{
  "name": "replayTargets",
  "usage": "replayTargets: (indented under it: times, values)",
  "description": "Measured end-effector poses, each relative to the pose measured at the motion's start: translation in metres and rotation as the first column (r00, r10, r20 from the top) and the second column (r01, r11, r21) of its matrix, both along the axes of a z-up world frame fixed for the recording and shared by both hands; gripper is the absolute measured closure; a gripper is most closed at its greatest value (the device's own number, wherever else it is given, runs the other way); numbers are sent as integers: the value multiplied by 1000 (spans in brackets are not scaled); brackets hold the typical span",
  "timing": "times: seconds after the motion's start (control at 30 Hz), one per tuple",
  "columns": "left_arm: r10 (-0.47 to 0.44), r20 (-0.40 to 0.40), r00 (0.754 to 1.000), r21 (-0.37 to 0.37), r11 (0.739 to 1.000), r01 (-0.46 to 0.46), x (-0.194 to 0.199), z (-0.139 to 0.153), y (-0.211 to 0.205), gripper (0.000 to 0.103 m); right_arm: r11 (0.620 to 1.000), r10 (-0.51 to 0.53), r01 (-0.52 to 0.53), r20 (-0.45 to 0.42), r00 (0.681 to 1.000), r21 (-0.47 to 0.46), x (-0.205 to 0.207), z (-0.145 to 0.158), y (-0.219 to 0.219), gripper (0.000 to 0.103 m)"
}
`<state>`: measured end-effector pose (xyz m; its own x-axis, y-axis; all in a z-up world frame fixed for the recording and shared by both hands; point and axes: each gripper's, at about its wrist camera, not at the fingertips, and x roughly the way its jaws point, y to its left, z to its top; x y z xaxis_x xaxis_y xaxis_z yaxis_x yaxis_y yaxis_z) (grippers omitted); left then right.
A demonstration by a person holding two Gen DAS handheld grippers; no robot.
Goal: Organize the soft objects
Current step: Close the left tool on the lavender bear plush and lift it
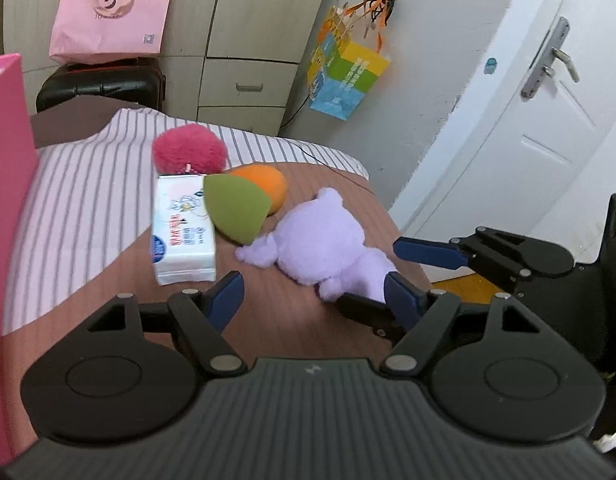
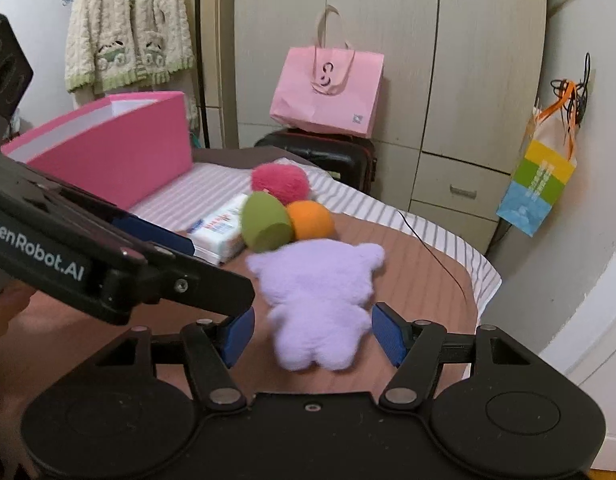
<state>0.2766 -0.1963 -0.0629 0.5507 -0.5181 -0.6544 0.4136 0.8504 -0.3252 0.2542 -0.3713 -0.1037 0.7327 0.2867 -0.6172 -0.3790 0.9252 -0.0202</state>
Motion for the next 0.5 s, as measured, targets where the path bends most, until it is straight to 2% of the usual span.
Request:
replayTargets:
  times: [0.13, 0.27, 0.4, 0.5]
  values:
    - [10, -46, 999, -30, 999, -11, 10, -8, -11, 31, 1000, 17, -16, -23, 1000, 16, 12, -11, -5, 33]
    - [10, -45, 999, -11, 1000, -11, 13, -12, -24, 32, 999, 24, -22, -45, 999, 41, 20, -21, -4, 33]
    - [29, -61, 998, -6, 1000, -29, 17, -17, -29, 35, 998, 31, -29, -28, 999, 61, 22, -25, -3, 33]
    - [37, -59, 998, -3, 999, -38, 16, -21, -31, 36, 998, 30, -29, -27, 999, 64, 22, -25, -2, 43]
